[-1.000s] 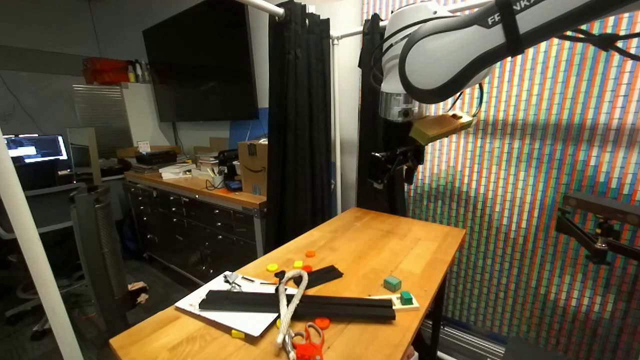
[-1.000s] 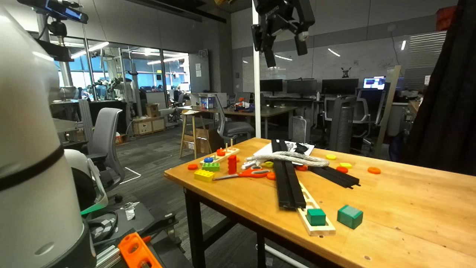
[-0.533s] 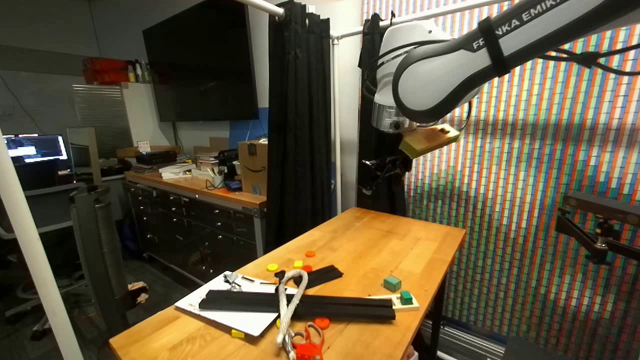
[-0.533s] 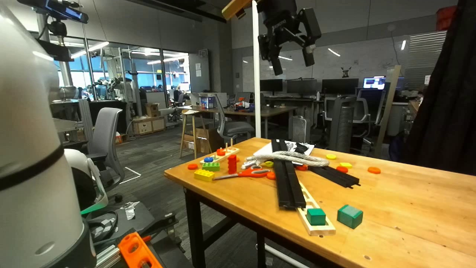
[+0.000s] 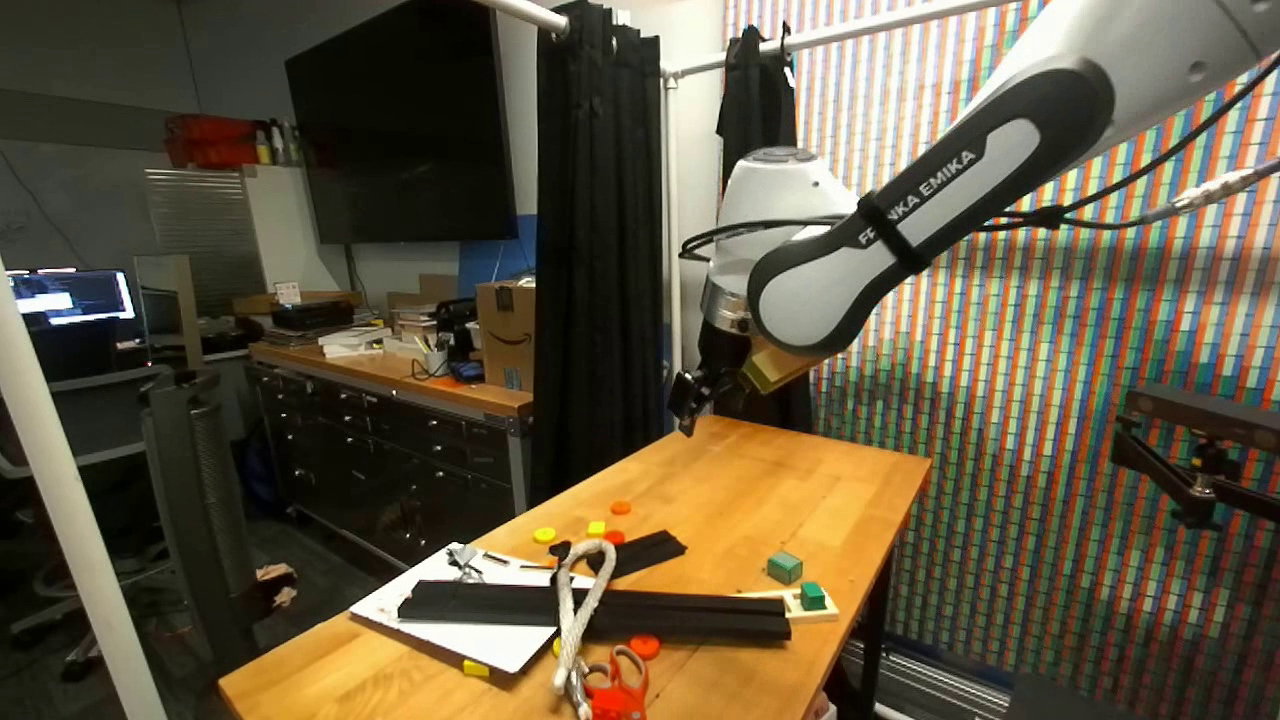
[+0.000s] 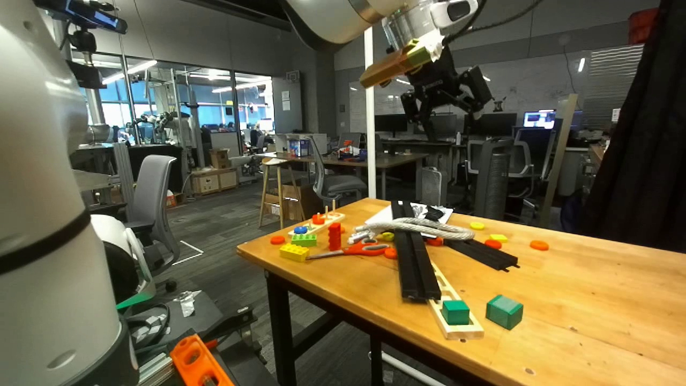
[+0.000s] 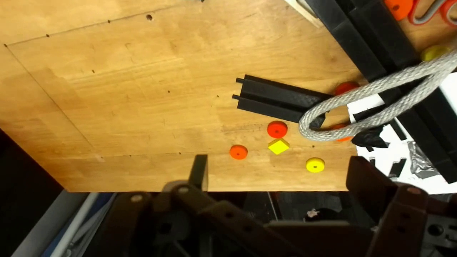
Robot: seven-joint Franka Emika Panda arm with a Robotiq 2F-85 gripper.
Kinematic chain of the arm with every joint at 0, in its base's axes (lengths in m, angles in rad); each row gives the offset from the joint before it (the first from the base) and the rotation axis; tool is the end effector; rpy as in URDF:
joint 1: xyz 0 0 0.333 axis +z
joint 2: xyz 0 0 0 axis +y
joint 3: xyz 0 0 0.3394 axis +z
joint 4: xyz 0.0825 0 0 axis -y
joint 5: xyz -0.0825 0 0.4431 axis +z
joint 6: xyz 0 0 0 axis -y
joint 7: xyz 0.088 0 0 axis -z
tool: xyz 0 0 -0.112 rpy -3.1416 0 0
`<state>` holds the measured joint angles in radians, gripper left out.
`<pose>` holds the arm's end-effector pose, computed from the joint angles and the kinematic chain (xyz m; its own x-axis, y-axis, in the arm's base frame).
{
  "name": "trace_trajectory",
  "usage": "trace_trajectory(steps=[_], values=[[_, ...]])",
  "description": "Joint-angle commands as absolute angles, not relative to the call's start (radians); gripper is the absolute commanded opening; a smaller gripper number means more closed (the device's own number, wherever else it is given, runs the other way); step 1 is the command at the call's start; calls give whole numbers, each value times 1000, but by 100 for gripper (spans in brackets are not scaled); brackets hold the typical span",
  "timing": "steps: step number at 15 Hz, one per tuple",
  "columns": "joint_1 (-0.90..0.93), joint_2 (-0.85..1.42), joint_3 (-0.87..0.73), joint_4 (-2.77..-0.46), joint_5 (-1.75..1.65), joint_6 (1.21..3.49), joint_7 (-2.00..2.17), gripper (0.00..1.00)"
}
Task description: Put the orange circle on the wooden object.
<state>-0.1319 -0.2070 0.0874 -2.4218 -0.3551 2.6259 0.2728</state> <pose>0.5394 -0.0162 0.4129 0.9091 0.0040 0.4165 -0.0825 -0.9784 0.1895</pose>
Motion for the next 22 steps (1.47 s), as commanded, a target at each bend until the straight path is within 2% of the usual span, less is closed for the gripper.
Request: trace_trajectory(steps=[1, 6, 17, 22], values=[[-138, -34, 75, -2291, -389, 2661, 342, 100], [-73, 193, 30, -2038, -288, 2562, 299, 100], [-35, 626, 18, -1433, -7, 1989, 149, 100], [-48, 785, 8, -1227, -16, 1941, 81, 100]])
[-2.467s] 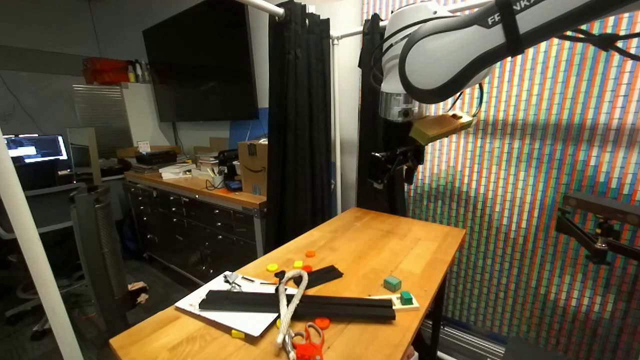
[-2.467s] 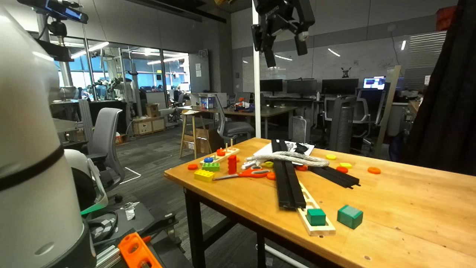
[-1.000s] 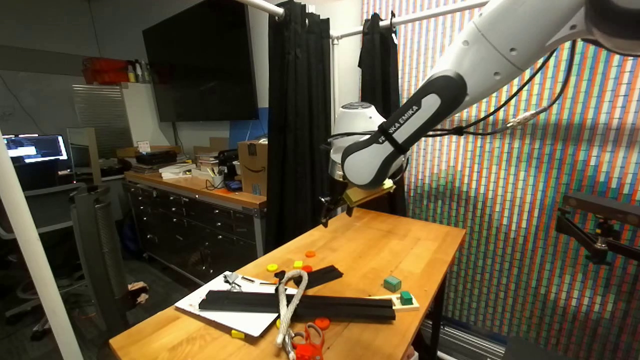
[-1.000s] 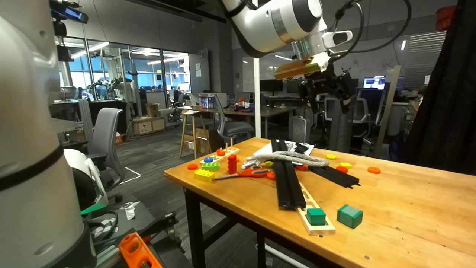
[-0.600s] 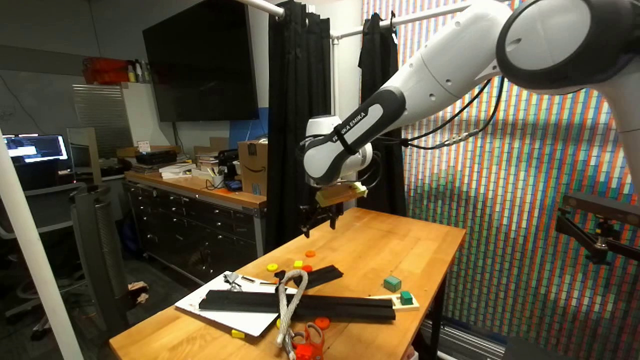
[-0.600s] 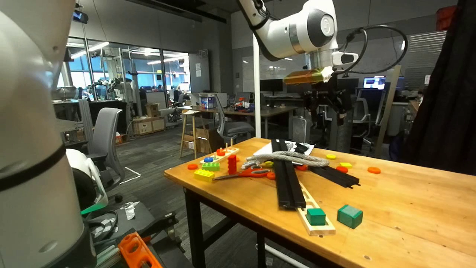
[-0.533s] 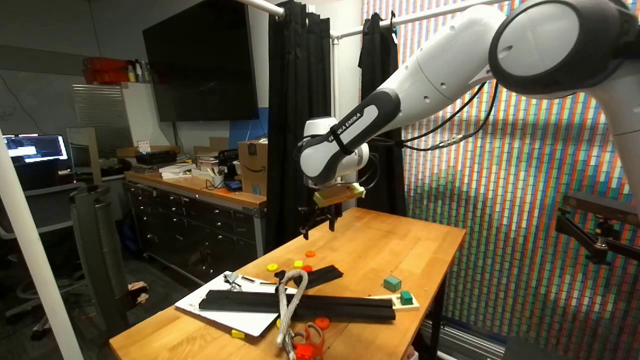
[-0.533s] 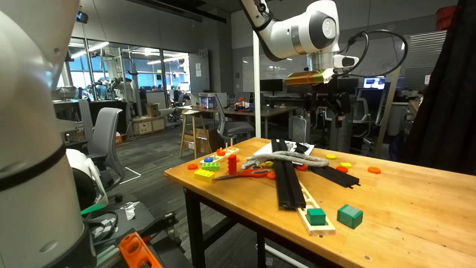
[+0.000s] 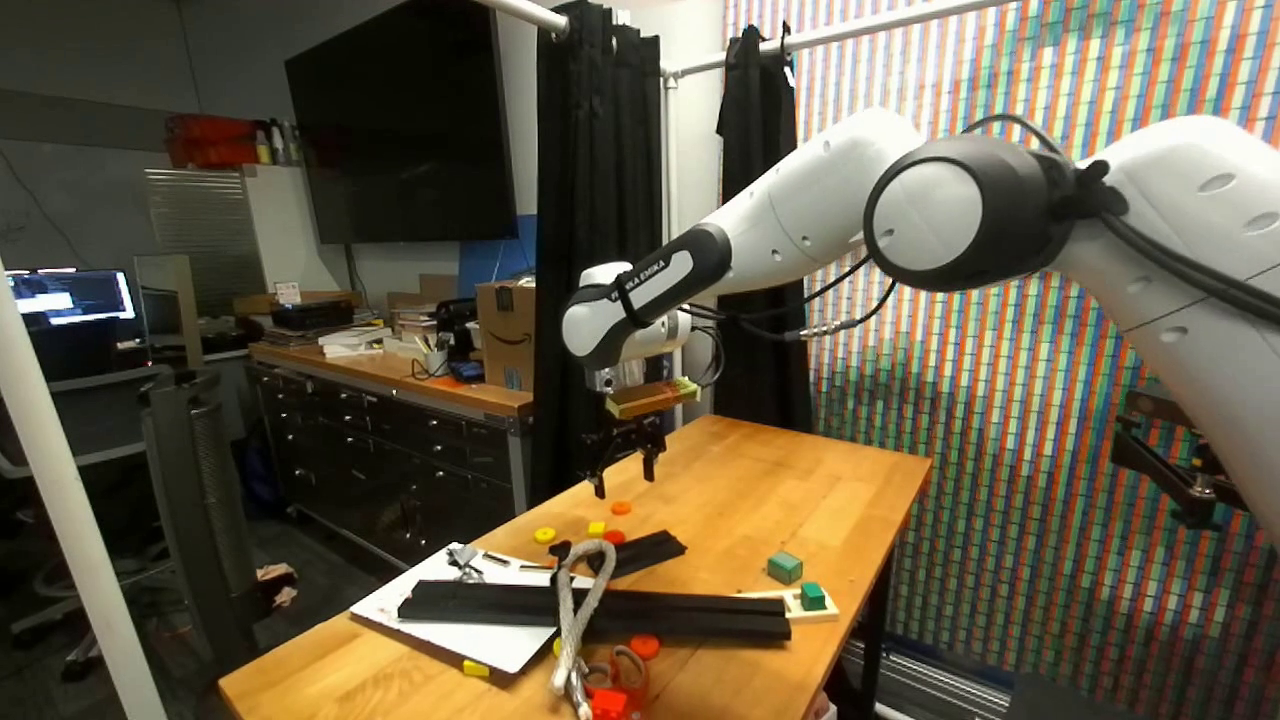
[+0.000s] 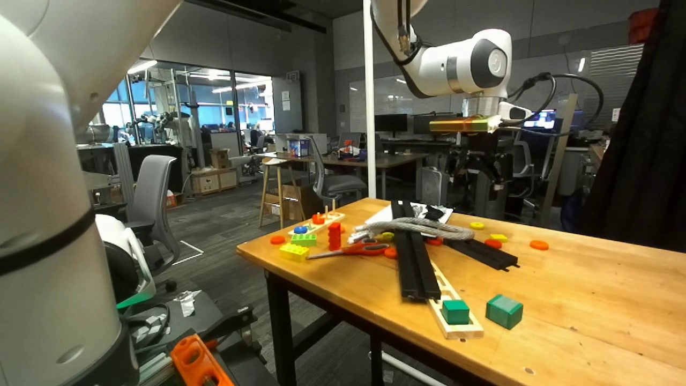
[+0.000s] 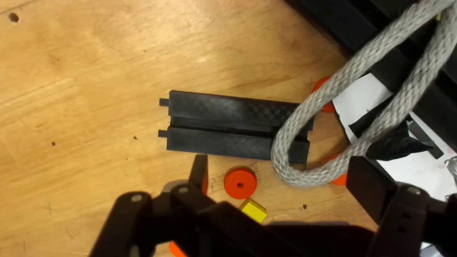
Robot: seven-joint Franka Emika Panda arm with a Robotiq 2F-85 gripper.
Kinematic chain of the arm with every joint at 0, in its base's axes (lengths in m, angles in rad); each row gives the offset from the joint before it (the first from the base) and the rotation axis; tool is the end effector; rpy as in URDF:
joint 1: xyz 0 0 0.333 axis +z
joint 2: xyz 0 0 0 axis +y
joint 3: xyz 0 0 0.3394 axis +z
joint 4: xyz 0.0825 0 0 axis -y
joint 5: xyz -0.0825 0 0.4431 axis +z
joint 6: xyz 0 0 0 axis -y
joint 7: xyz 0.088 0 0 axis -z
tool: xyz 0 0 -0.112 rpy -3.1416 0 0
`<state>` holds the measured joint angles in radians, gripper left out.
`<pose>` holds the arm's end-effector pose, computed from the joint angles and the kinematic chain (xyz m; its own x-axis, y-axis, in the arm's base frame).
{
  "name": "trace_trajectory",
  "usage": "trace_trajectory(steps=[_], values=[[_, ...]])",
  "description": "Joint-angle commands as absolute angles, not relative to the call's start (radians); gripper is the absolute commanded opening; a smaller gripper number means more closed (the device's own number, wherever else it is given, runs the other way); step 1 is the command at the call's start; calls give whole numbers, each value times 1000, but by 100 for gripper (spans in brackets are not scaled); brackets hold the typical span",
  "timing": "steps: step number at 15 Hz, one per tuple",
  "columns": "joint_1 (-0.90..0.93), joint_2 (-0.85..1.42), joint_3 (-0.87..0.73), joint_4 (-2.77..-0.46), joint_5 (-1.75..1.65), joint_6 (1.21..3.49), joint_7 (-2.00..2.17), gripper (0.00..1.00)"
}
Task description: Put the orange circle on the wooden object.
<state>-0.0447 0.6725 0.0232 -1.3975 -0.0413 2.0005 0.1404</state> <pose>0.7842 -0.0229 0.2897 0.9868 -0.1481 -0.0656 -0.1463 -0.9887 0.0313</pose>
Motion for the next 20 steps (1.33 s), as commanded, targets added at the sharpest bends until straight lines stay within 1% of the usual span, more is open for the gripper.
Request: trace_trajectory(steps=[1, 10, 20], values=[[-54, 820, 6, -1185, -11, 1927, 70, 100], [-99, 1067, 5, -845, 2, 1770, 25, 100], [-120, 1229, 7, -594, 0, 1705, -17, 100]])
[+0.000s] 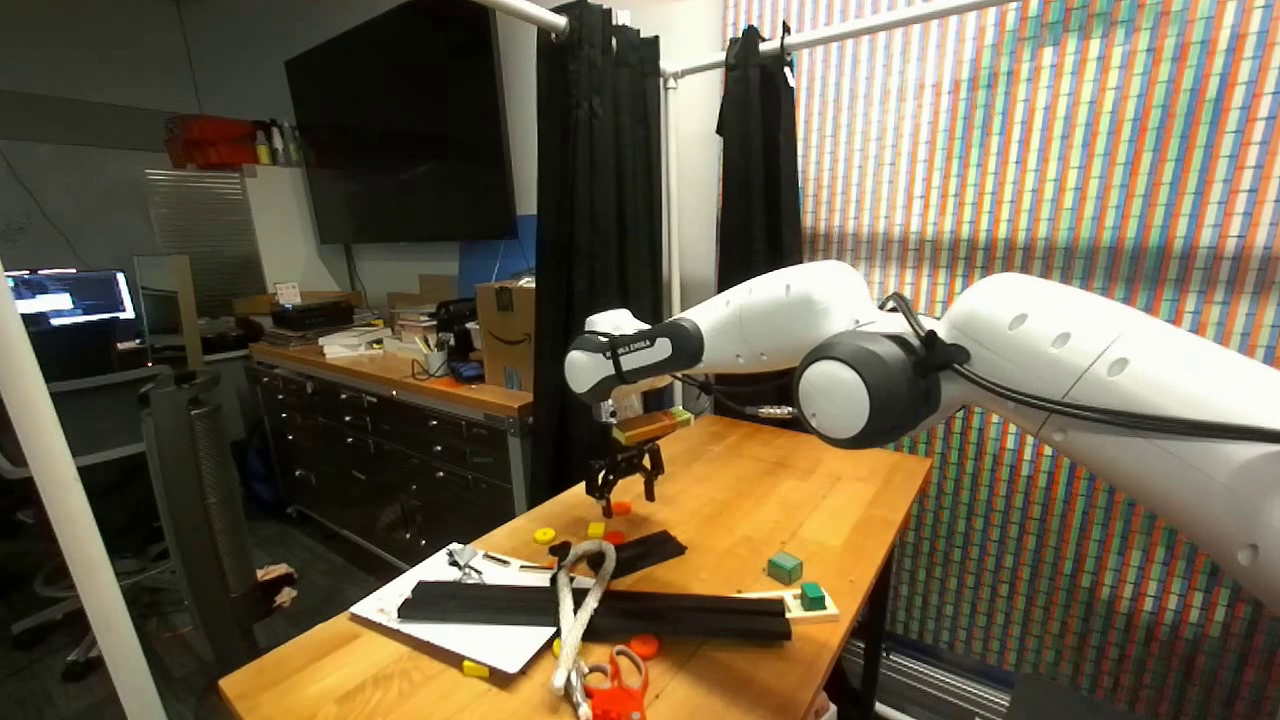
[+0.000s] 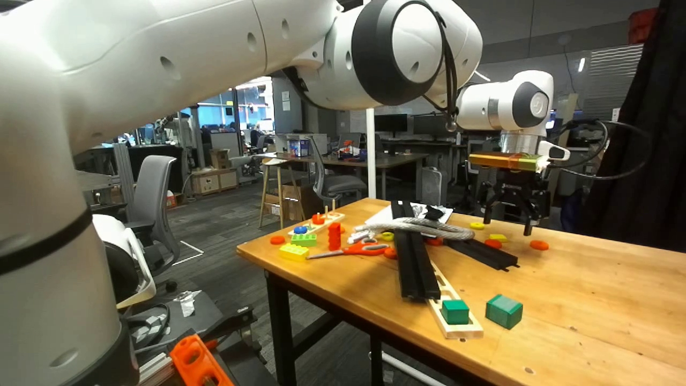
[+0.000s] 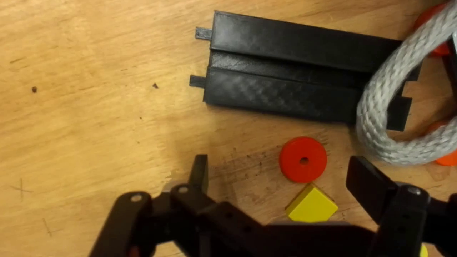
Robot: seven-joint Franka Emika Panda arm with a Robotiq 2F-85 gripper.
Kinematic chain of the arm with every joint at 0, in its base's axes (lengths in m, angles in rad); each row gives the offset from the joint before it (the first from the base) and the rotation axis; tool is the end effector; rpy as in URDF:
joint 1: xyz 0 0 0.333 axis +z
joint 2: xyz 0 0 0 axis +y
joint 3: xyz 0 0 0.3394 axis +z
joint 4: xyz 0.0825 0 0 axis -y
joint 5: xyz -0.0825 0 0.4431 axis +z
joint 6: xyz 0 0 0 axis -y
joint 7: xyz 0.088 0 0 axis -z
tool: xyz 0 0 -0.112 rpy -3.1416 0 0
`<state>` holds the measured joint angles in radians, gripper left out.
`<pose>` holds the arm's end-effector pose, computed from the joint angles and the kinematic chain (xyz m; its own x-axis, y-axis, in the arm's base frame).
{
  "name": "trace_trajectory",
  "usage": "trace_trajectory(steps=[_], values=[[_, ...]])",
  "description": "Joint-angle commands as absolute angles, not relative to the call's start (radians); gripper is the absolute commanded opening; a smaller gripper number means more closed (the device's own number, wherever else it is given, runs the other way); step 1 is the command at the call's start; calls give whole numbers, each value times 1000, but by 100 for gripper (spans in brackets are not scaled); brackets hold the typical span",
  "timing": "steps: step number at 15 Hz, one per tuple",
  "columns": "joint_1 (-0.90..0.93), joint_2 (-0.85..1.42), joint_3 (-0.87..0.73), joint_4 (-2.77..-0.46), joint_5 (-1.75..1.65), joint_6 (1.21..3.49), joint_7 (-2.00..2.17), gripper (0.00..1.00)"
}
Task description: Put the orange circle on the wooden object.
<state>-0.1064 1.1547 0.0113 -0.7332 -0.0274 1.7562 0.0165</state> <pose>0.8585 -0.0891 0.2124 0.9852 -0.1108 -0.1310 -0.1094 -0.9938 0.0179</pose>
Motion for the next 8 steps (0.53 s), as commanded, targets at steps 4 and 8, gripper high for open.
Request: trace_trajectory(steps=[4, 8], values=[[-142, 1274, 6, -527, 3, 1667, -16, 100], [-161, 1308, 7, -471, 5, 1611, -10, 100]])
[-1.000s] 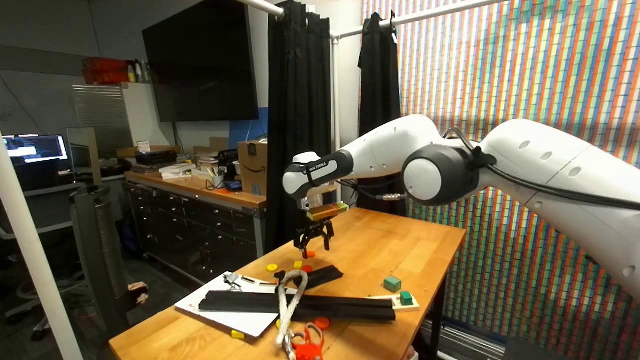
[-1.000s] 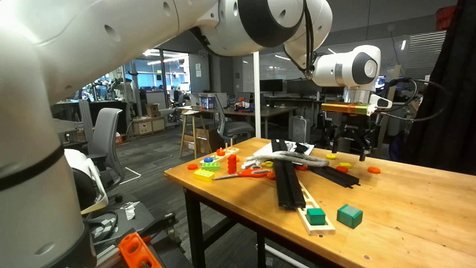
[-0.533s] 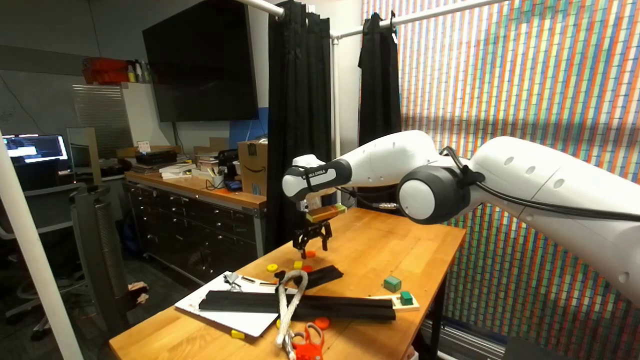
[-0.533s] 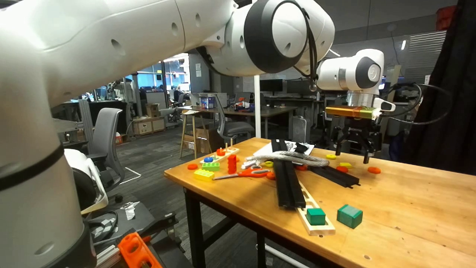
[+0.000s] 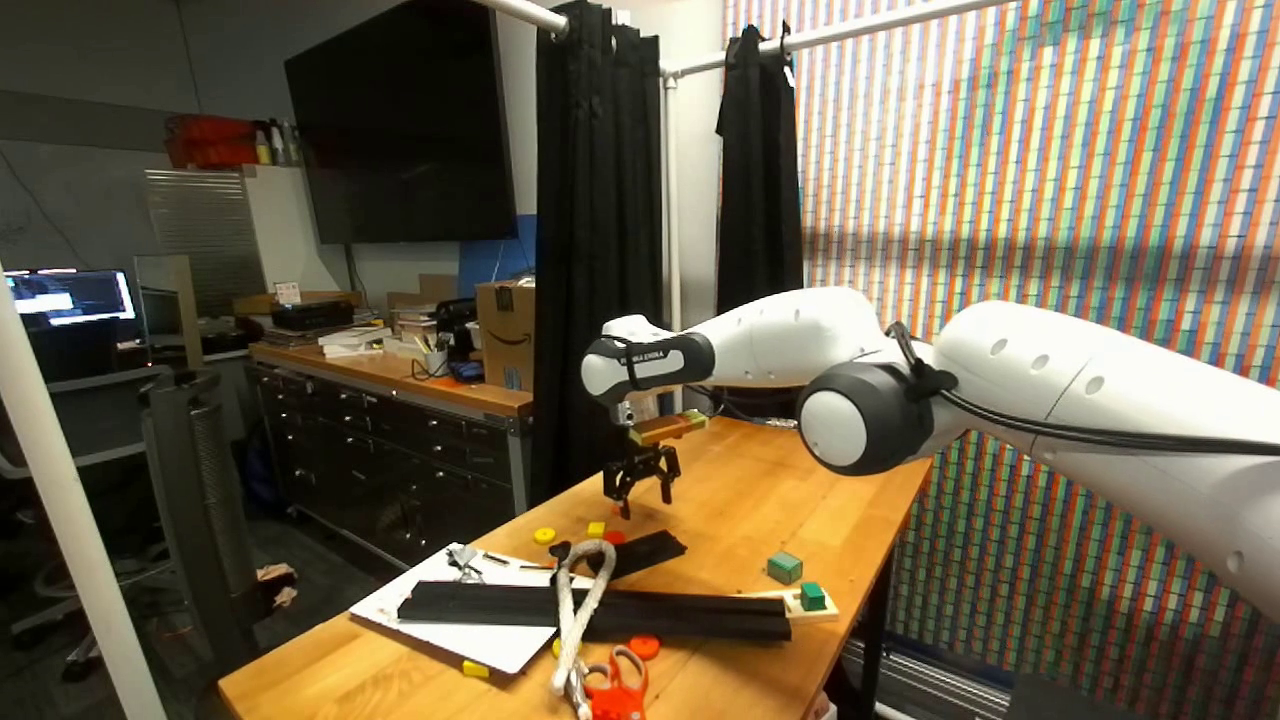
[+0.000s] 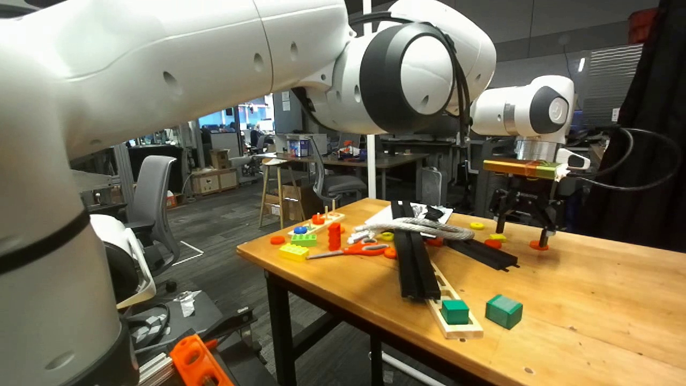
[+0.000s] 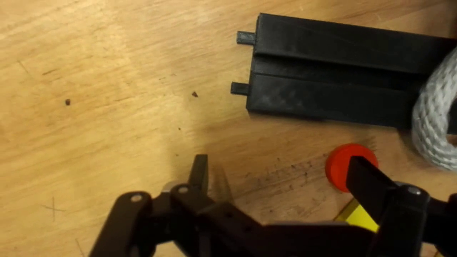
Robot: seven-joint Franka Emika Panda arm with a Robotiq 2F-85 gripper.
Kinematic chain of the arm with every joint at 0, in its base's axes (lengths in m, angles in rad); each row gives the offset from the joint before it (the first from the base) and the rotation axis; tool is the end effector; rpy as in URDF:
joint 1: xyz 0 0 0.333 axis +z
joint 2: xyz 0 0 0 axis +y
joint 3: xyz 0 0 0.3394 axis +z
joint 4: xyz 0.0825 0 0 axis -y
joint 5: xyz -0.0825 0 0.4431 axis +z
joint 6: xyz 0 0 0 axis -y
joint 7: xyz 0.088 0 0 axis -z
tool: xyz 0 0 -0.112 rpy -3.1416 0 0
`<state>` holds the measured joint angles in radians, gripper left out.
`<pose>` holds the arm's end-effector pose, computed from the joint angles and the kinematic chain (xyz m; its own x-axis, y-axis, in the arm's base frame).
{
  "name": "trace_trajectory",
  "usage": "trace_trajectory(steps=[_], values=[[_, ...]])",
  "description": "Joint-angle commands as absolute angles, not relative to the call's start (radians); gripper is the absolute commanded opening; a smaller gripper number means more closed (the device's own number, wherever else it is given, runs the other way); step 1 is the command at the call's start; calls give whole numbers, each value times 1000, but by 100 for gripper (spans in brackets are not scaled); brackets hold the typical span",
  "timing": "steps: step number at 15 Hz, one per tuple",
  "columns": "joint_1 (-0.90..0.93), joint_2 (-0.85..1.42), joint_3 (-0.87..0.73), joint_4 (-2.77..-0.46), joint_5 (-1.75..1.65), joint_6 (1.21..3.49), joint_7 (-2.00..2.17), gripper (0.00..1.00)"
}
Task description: Put the orange circle on the wooden object.
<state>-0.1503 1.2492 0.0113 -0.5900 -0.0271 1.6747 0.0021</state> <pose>0.8562 -0.1279 0.1992 0.9763 -0.1418 -0.1637 -0.1411 -0.9899 0.0158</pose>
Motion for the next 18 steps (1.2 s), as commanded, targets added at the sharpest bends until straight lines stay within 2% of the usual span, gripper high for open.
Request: trace_trajectory(steps=[1, 18], values=[[-168, 1300, 24, -486, -8, 1613, -7, 100], [-129, 1348, 146, -512, -21, 1839, -70, 100]])
